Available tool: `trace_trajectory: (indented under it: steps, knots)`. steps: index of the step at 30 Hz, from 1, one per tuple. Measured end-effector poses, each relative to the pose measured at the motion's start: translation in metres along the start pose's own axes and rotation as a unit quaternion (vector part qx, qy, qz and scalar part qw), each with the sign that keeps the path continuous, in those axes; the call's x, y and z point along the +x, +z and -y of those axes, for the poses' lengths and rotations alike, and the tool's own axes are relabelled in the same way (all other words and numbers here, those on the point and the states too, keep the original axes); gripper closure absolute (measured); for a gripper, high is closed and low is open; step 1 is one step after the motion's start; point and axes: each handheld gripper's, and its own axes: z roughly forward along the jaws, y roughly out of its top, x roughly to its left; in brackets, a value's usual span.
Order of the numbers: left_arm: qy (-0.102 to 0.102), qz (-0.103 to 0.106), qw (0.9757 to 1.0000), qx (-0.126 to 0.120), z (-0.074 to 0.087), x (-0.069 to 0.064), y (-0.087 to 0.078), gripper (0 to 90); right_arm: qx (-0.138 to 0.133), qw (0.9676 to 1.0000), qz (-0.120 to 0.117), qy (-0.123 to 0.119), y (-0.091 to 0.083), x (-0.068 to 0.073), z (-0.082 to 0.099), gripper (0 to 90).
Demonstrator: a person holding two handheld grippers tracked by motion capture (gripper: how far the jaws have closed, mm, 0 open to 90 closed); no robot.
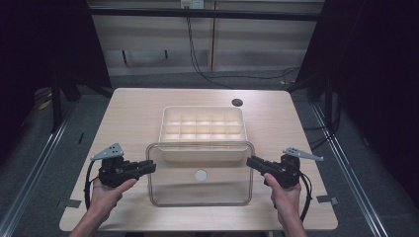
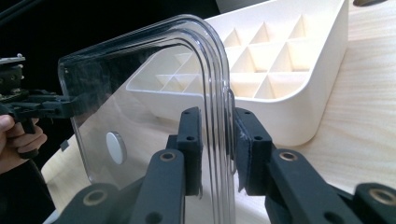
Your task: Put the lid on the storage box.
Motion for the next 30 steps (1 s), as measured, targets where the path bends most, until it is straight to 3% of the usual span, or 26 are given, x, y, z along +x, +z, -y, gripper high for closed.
trace_trajectory:
  steps: [9,30]
  knots:
    - [-0.007,-0.012,0.9998,-0.015,-0.009,0.000,-0.004,74.1,-0.001,1.0000,0.002,-0.008,0.004,0.003,-0.009,74.3]
    - [0.004,-0.009,0.9996,-0.025,-0.036,0.001,-0.001,74.2,-0.014,0.9998,0.006,-0.011,0.002,0.001,-0.035,73.7]
